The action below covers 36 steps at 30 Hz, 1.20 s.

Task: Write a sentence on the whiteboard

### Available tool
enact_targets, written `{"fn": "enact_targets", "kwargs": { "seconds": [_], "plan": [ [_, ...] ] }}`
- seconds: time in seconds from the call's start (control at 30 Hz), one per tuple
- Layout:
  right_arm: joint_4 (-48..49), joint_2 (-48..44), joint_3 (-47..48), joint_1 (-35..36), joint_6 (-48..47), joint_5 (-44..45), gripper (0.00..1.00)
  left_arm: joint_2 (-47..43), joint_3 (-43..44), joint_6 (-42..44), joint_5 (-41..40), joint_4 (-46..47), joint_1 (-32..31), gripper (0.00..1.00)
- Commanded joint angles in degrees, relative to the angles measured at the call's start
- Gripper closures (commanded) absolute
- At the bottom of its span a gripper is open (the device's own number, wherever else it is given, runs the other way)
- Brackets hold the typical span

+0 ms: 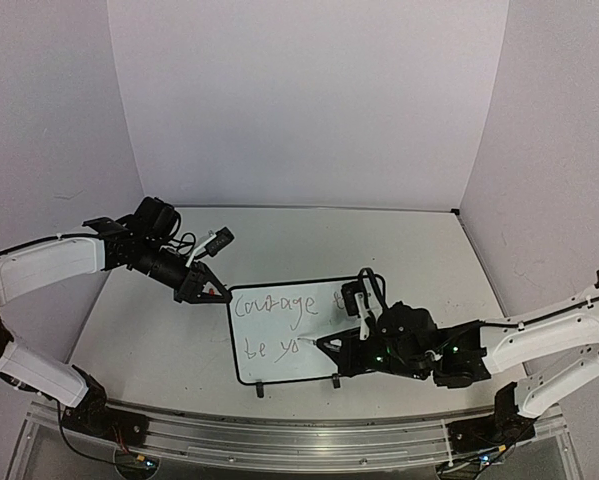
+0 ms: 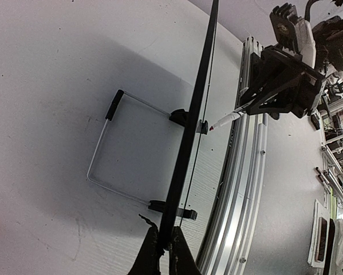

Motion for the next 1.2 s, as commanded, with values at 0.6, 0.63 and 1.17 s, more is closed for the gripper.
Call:
{"fn": "enact_targets", "kwargs": {
  "seconds": [0.6, 0.63, 1.17],
  "plan": [
    [1.28, 2.1, -0.54, -1.85, 1.54, 0.01, 1.0, 1.67, 0.48, 0.75, -3.65, -1.23, -1.13, 1.0],
    [1.18, 1.89, -0.91, -1.84, 1.93, -0.33, 1.0, 1.67, 0.49, 0.76, -3.67, -1.24, -1.13, 1.0],
    [-3.71, 1.33, -0.5, -1.87, 3.2, -0.02, 1.0, 1.76, 0.49, 0.74, -3.68, -1.33, -1.17, 1.0]
  ]
}}
